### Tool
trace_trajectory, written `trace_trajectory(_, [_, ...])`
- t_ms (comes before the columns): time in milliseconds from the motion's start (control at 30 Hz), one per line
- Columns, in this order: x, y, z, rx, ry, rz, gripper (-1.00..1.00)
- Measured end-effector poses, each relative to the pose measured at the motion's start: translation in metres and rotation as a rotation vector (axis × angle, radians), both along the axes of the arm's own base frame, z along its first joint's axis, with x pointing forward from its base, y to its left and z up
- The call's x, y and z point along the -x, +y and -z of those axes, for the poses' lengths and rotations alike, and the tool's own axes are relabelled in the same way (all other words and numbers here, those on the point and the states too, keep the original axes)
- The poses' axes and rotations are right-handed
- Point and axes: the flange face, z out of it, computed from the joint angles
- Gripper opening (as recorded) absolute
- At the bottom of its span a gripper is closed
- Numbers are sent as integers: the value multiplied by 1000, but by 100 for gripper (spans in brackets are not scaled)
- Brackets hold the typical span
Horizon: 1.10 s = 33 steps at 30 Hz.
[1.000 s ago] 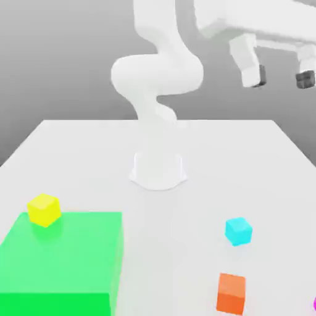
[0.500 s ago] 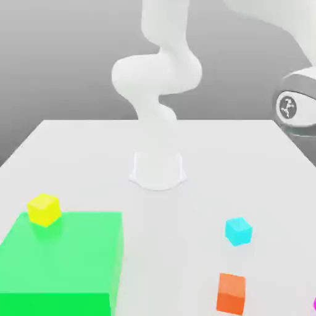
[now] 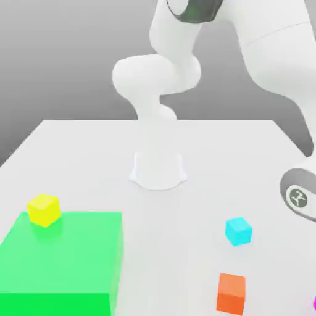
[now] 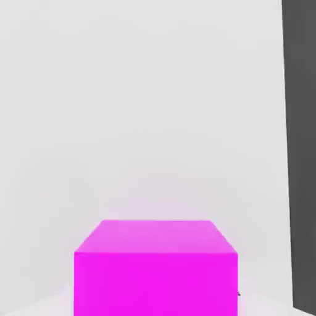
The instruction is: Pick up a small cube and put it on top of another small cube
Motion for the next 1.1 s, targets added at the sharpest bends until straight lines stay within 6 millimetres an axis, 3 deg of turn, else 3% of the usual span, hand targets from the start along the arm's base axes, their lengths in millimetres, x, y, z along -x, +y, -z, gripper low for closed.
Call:
trace_trajectory(100, [-2, -6, -42, 2, -1, 14, -100])
trace_trajectory(300, [-37, -152, -100, 44, -33, 384, -100])
trace_trajectory(467, [-29, -276, -138, 62, -45, 714, -100])
trace_trajectory(500, [-23, -304, -144, 64, -45, 789, -100])
trace_trajectory(567, [-4, -379, -158, 65, -44, 990, -100])
trace_trajectory(633, [34, -459, -174, 62, -40, 1232, -100])
trace_trajectory(667, [54, -484, -182, 56, -36, 1334, -100])
trace_trajectory(833, [147, -559, -195, 7, -6, 1717, -100])
trace_trajectory(967, [161, -568, -153, -5, 3, 1776, -100])
trace_trajectory(1000, [162, -568, -141, -3, 2, 1778, 100])
trace_trajectory(1100, [162, -568, -141, -3, 2, 1778, 100])
